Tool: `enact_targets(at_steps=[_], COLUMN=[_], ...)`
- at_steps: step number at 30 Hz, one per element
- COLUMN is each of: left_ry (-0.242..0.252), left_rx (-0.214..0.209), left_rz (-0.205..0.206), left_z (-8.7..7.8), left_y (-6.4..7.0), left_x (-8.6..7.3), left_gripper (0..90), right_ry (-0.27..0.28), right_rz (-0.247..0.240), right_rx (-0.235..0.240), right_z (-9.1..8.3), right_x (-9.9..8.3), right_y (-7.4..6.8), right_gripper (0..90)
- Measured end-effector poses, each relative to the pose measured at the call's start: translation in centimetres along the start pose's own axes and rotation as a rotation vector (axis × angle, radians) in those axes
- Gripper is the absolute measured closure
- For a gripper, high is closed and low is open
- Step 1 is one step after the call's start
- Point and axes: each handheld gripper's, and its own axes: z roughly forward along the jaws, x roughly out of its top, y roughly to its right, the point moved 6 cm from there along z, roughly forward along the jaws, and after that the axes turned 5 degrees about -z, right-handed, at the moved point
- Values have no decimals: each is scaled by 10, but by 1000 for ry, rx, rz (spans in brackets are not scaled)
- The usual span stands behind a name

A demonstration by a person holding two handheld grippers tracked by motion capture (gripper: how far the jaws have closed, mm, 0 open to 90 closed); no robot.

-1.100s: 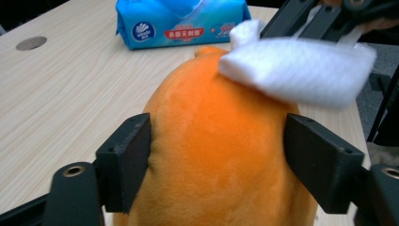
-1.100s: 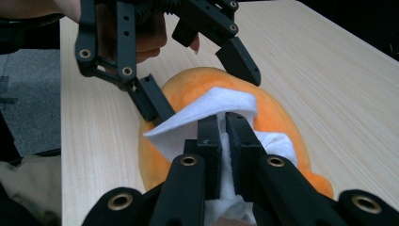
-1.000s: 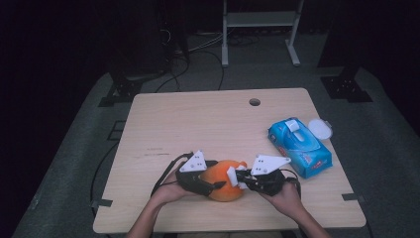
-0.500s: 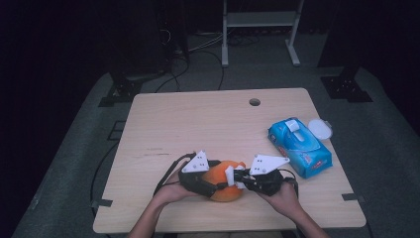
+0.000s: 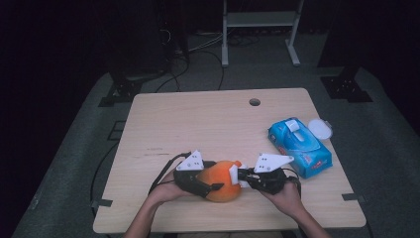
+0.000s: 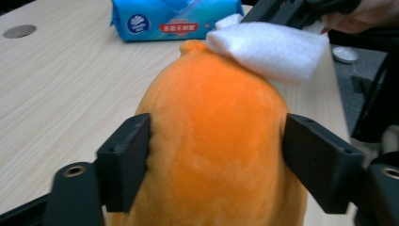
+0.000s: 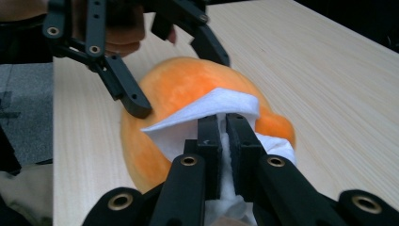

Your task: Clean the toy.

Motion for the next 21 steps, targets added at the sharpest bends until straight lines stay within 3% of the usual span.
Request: enact_targets(at_steps=[3, 6, 15, 21], left_ry=[20, 23, 36, 33], left_rx=[-2, -1, 33, 25], left_rz=[-25, -16, -88, -63], left_z=[-1, -1, -4, -1], left_y=[-2, -3, -18, -13], left_x=[2, 1, -7, -6], left_gripper=[181, 235, 288, 288], right_ry=[21, 27, 4, -3], right_rz=[-11, -37, 30, 19], right_rx=[30, 40, 2, 4], right_z=[2, 3, 3, 3], right_x=[4, 8, -8, -8], right_y=[-8, -16, 3, -2], right_gripper=[840, 840, 840, 840])
